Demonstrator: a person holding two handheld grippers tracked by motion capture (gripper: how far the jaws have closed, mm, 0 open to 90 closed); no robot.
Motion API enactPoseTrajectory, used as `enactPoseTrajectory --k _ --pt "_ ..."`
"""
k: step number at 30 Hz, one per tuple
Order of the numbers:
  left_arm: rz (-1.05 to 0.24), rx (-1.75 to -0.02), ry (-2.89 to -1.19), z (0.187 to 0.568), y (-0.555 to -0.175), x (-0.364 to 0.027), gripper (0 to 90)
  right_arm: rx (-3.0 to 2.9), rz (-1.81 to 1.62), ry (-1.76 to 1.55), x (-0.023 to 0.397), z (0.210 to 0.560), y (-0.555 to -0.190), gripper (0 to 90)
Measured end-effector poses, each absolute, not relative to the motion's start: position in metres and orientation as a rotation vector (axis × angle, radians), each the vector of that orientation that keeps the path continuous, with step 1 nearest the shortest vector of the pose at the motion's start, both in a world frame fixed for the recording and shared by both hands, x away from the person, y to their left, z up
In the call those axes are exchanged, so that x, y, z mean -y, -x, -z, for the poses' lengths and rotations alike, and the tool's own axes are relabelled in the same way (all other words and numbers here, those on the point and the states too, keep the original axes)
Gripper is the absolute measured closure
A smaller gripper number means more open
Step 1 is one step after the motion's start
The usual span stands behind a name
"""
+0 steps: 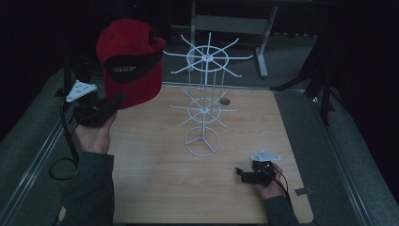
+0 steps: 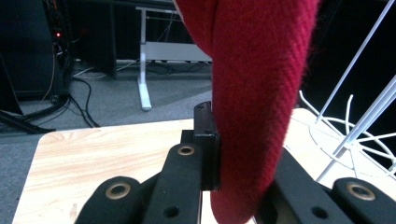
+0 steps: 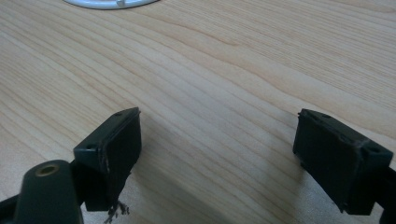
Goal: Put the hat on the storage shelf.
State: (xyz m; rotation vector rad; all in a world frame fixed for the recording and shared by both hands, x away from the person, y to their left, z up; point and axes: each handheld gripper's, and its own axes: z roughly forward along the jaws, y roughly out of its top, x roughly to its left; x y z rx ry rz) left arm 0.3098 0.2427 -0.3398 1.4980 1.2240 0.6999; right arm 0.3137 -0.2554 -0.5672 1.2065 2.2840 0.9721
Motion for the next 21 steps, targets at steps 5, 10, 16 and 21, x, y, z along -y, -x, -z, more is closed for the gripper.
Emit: enactPoseTrajectory --k 5,10,16,21 --pt "-0.703 -1.214 -1.496 0.336 -0.309 -0.242 86.1 -2.284 -0.972 -1.207 0.255 0.567 -0.314 15.1" --pt "-0.706 -1.205 -1.492 0.333 -0.308 -0.24 86.1 -2.285 -0.972 -1.206 0.255 0.567 -0.314 15.1" --pt "-0.709 -1.195 -1.488 0.33 -0.307 -0.238 86.1 -2.284 -0.972 -1.206 0.255 0.567 -0.314 15.1" --pt "-0.708 -1.184 -1.485 0.327 -0.306 -0.236 86.1 -2.285 -0.971 -1.205 0.255 0.567 -0.314 15.1"
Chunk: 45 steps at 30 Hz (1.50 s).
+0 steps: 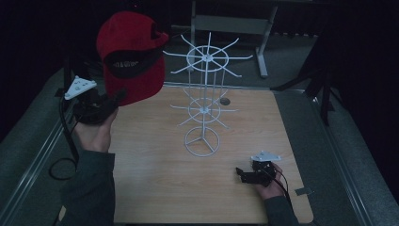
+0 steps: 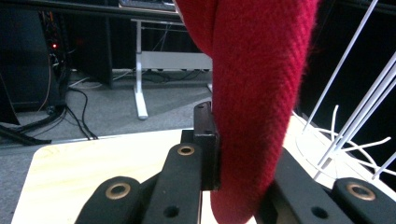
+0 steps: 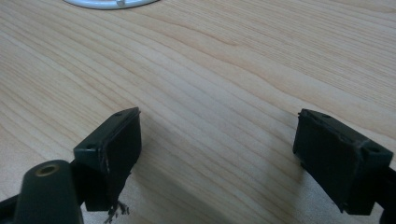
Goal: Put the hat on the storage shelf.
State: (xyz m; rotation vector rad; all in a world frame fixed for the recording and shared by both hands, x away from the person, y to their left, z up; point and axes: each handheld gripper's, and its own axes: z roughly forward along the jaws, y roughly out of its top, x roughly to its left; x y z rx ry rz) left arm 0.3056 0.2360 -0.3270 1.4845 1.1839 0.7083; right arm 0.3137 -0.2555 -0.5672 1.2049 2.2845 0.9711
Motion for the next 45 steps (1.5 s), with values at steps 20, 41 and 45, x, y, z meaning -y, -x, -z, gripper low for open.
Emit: enactPoseTrajectory --k 20,41,45 --pt "-0.718 -1.137 -1.493 0.322 -0.292 -0.228 86.1 -2.286 -0.97 -1.206 0.255 0.567 -0.314 15.1" --pt "-0.709 -1.11 -1.485 0.332 -0.27 -0.223 86.1 -2.286 -0.971 -1.206 0.255 0.567 -0.314 15.1" --pt "-0.696 -1.117 -1.477 0.338 -0.266 -0.222 86.0 -2.286 -0.971 -1.206 0.256 0.567 -0.314 15.1"
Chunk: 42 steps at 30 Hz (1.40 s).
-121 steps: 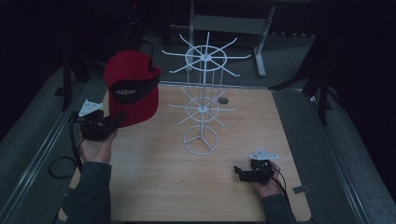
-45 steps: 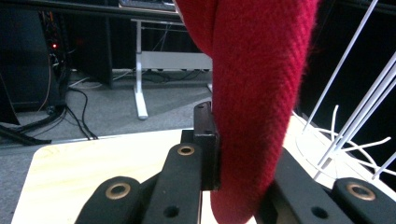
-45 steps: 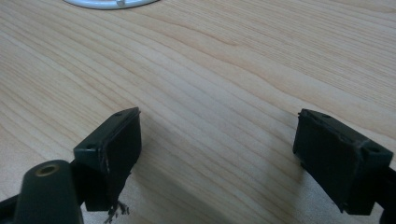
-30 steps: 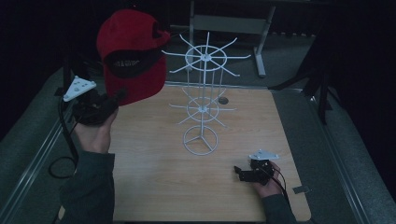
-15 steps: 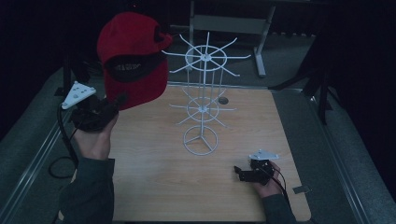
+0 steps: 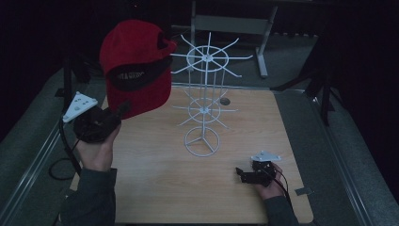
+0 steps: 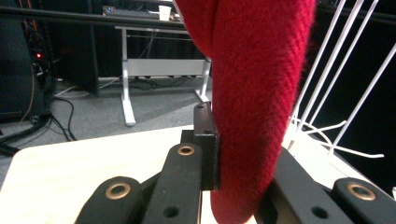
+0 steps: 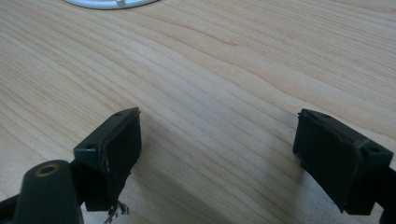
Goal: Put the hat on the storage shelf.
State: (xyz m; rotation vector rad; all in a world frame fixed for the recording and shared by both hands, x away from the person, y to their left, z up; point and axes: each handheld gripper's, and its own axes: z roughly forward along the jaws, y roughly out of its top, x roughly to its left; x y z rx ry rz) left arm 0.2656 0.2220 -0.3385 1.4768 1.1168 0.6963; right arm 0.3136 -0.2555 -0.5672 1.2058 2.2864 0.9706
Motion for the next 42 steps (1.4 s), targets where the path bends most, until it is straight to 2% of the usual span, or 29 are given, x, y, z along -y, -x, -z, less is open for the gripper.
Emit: enactPoseTrajectory --k 7,18,29,34,35,39,42 --pt "-0.702 -1.132 -1.494 0.357 -0.262 -0.216 86.0 -2.285 -0.971 -1.204 0.256 0.567 -0.314 15.1" --pt "-0.685 -1.161 -1.552 0.409 -0.266 -0.203 85.7 -2.284 -0.972 -1.204 0.255 0.567 -0.314 15.1" --pt "-0.642 -1.198 -1.608 0.436 -0.271 -0.2 84.6 -2.283 -0.973 -1.203 0.255 0.567 -0.314 15.1" --pt "-0.656 -1.192 -1.629 0.438 -0.272 -0.2 78.6 -2.283 -0.974 -1.204 0.255 0.567 -0.314 15.1" --pt "-0.655 -1.189 -1.632 0.439 -0.272 -0.199 73.5 -2.283 -0.974 -1.204 0.255 0.567 -0.314 15.1" --pt "-0.631 -1.175 -1.657 0.441 -0.273 -0.2 63.9 -2.284 -0.975 -1.207 0.255 0.567 -0.314 15.1" --pt "-0.621 -1.182 -1.661 0.444 -0.273 -0.201 59.4 -2.283 -0.974 -1.206 0.255 0.567 -0.314 15.1"
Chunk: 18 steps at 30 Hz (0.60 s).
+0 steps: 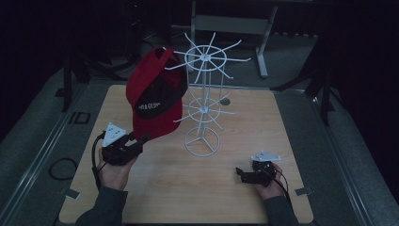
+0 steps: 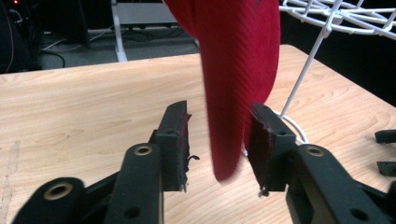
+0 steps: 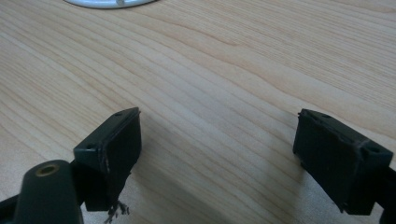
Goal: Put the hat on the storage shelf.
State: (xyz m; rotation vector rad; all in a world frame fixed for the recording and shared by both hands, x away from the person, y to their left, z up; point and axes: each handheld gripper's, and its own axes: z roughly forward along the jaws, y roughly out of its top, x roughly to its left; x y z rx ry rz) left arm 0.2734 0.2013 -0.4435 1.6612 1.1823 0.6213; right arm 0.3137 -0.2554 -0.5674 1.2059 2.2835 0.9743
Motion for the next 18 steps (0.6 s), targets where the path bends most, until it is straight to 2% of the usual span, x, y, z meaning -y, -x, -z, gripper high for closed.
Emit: enactPoseTrajectory --k 6,18 --pt "-0.604 -1.216 -1.644 0.449 -0.275 -0.205 51.5 -2.284 -0.973 -1.203 0.256 0.567 -0.314 15.1" --pt "-0.589 -1.243 -1.644 0.466 -0.278 -0.209 48.6 -2.286 -0.971 -1.201 0.256 0.567 -0.314 15.1"
